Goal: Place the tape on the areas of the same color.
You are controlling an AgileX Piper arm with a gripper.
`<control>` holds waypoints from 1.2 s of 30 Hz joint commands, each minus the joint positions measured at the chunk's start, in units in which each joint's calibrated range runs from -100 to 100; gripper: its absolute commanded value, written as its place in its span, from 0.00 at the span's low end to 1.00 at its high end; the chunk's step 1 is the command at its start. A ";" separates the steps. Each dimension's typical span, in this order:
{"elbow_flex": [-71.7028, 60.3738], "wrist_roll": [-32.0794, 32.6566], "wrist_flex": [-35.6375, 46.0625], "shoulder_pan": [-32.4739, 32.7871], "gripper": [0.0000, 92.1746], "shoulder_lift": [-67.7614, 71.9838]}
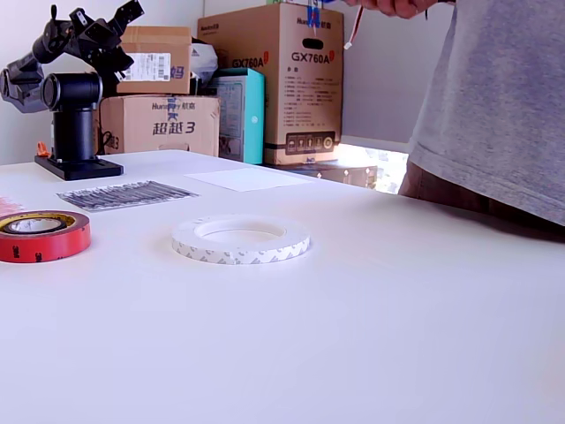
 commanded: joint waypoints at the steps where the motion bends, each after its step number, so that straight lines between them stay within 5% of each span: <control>1: -0.85 -0.36 0.37 -0.02 0.53 0.10; 36: -53.46 -1.18 1.13 0.69 0.53 66.71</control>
